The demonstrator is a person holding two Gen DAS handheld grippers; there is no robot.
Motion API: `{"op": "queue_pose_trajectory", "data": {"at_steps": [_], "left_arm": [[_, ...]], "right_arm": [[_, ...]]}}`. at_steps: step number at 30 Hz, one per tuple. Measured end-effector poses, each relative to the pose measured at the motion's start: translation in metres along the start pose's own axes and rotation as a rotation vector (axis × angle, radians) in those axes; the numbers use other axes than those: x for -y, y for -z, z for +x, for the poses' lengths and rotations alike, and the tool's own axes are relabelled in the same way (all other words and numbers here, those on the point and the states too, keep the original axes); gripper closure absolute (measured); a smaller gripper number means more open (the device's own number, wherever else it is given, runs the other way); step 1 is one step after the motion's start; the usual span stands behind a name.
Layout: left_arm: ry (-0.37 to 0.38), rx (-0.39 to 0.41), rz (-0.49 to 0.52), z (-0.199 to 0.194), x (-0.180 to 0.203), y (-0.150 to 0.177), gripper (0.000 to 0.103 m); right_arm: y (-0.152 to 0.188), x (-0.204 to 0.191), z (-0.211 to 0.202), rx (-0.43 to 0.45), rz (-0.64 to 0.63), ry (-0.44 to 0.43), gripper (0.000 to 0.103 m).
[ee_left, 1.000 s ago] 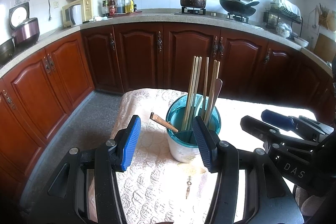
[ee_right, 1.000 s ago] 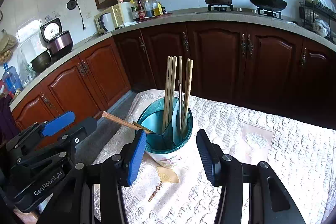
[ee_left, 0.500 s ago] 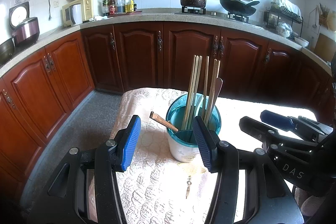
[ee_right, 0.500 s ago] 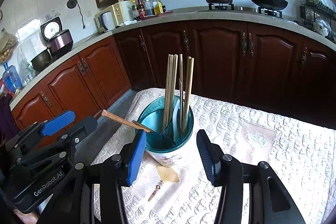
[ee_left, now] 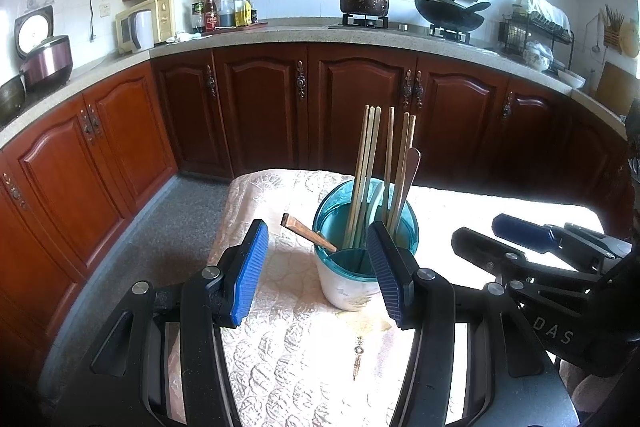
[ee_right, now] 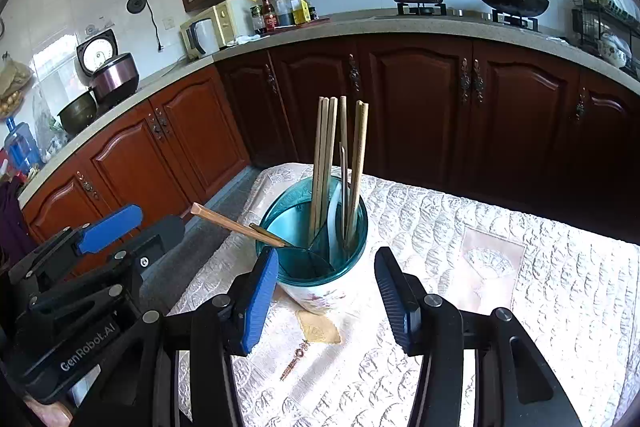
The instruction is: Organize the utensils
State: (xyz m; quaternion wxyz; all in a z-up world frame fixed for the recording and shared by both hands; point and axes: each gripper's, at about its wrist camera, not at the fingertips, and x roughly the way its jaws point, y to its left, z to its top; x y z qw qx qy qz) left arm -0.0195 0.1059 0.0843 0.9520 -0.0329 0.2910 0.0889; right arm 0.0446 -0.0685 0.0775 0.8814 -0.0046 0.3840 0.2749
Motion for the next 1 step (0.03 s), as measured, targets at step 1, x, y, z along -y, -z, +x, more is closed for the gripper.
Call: {"op": "queue_pose_trajectory", "data": {"at_steps": [1], "left_arm": [[0.0,0.0,-0.001,-0.0007,0.0,0.0,0.052]], "right_arm": [[0.0004,0.0022,0.0001,0.001,0.001,0.002,0.055]]}}
